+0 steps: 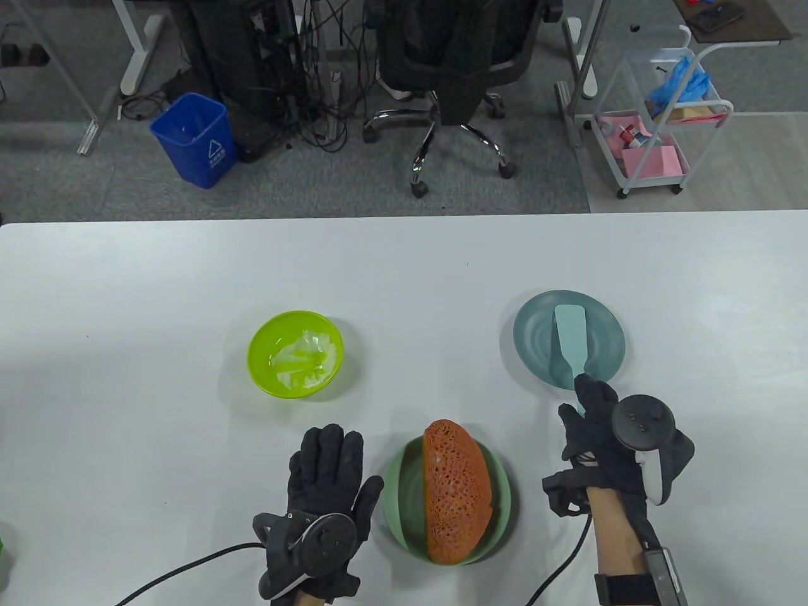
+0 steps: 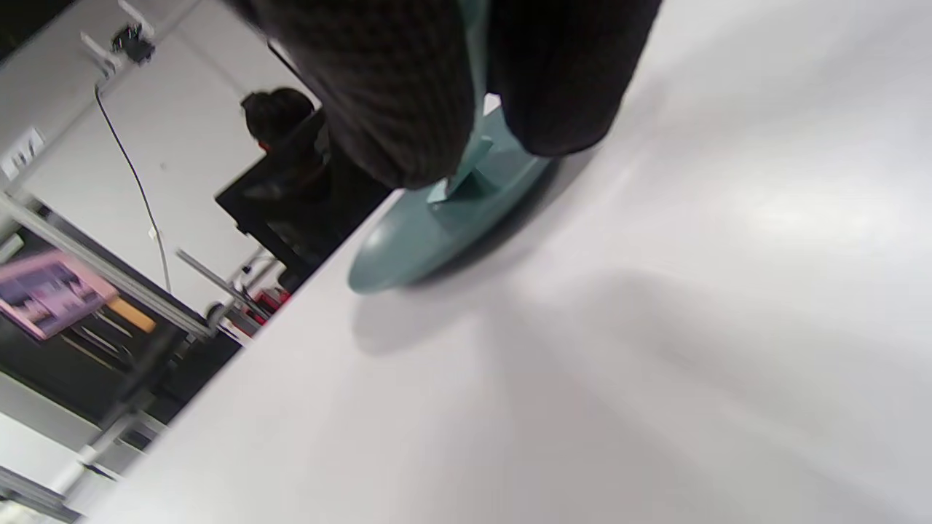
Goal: Dip dessert spatula into salad dressing and spread onto bread slice
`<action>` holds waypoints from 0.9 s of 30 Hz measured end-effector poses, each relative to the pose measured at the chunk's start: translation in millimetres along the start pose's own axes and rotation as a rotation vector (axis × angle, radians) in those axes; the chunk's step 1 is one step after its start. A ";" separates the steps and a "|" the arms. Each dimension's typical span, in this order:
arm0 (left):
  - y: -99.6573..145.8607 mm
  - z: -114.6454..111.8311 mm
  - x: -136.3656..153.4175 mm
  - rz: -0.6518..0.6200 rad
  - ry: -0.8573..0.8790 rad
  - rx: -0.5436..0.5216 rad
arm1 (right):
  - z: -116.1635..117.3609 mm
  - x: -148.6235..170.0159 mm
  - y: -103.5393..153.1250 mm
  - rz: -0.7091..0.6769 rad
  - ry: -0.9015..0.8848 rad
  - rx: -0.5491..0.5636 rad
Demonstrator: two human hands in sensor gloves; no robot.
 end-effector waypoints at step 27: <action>-2.7 -2.0 0.2 -0.002 -0.005 0.028 | -13.0 -18.8 28.5 -0.104 0.188 0.083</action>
Point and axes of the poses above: the tracker on the back of each hand, its own x axis roughly to the little-finger side, its own y axis roughly from the fingertips to the wrist, z = x × y, the point moved 3 cm from there along -y, roughly from the wrist to the fingertips, and after that the axes turned 11 degrees about z, right-handed, at the moved point
